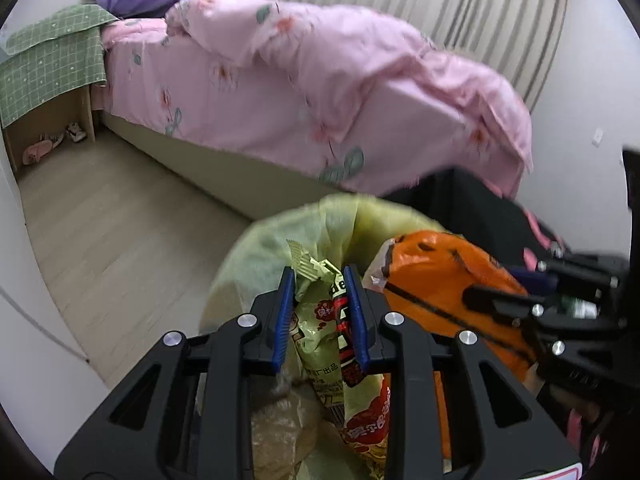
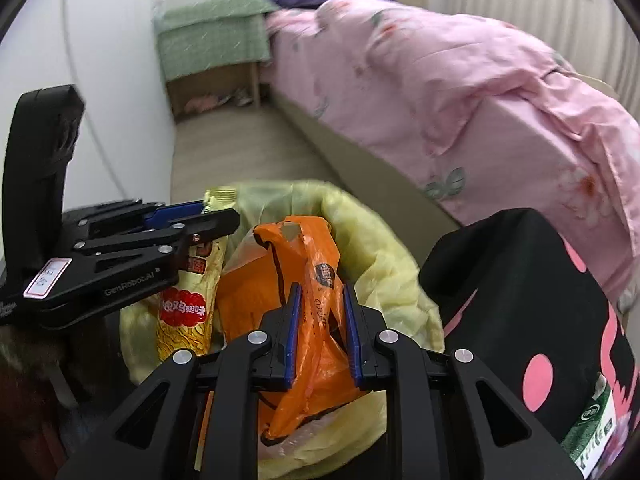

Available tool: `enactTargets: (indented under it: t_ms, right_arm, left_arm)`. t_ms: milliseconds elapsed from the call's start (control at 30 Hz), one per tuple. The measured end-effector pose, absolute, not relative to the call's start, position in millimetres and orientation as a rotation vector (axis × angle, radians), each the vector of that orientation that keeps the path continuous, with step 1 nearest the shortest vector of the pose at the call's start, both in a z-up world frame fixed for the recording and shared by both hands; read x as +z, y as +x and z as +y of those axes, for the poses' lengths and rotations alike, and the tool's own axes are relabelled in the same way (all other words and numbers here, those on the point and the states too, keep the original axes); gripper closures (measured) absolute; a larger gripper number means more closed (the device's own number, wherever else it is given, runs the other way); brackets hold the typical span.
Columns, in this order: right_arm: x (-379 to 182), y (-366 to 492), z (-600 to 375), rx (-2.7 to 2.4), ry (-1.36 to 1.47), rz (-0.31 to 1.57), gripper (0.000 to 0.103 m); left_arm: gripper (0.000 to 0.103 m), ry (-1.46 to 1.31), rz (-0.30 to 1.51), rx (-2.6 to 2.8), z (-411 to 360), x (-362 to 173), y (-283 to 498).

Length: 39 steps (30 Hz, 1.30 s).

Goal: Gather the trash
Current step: 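Carry both held bags to the yellow trash bag and open both tools, then return both tools to the table and grasp the milk carton with the left tool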

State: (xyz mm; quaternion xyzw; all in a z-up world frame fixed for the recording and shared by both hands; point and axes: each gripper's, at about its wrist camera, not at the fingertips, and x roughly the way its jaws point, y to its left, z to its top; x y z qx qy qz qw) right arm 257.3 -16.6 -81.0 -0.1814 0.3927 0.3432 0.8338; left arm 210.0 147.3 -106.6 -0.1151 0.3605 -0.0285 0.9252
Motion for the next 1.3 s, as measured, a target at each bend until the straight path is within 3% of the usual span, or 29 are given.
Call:
enactTargets:
  t_ms: [333,967,1033,1167,1300]
  right_arm:
    - [-108,262,-4,0.718,-0.462,0.903,0.083]
    - [-99,273,-16,0.689,-0.381,0.891,0.082]
    - [-96,271,-17,0.683,-0.379,0.873,0.079]
    - [-89,267,-23,0.690,-0.366,0.878,0.060]
    - [-64,255,-42,0.682,-0.318,0.831,0.050]
  left_arm:
    - [0.080,-0.196,0.787,-0.043,143,-116,200]
    - [0.076,-0.262,0.781,-0.031,153,-105,213]
    - [0.069,-0.302,0.776,-0.033,160,-101,215]
    - [0.059,-0.320,0.737,-0.007,165,-86,210]
    - [0.056,-0.313,0.667,0.021,169,-57,202]
